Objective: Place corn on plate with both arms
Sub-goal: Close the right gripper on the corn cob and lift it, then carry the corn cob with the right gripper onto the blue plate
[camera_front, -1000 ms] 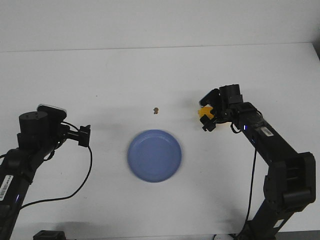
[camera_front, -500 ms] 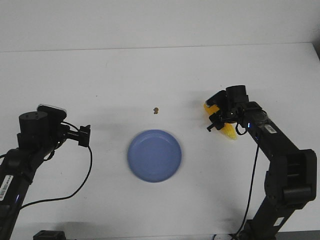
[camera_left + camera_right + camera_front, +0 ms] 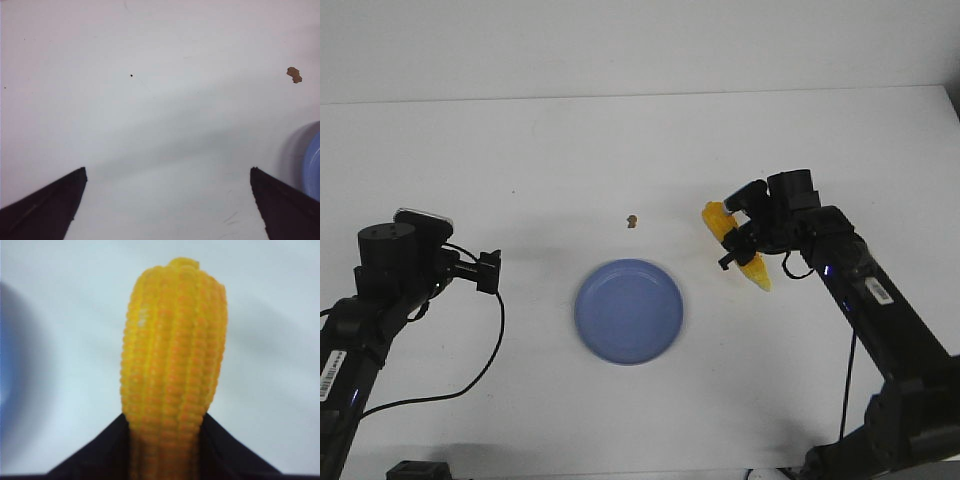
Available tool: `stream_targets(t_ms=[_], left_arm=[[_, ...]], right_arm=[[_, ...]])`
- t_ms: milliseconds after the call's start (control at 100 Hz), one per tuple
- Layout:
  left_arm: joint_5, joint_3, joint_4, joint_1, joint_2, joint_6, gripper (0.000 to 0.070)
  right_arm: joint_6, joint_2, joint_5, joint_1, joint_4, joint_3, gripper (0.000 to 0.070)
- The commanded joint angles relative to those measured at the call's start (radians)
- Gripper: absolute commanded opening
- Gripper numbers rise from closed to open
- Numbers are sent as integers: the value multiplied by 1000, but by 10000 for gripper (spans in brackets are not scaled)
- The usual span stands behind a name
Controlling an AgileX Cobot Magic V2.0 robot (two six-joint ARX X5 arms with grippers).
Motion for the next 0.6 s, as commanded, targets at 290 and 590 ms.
stream_targets(t_ms=[290, 590], left_arm=[[-2, 11, 7, 0, 7, 12, 666], [-2, 11, 7, 0, 7, 12, 666]], right_arm=[[57, -18, -12, 320, -44, 13, 89], [87, 86, 84, 486, -10, 13, 91]])
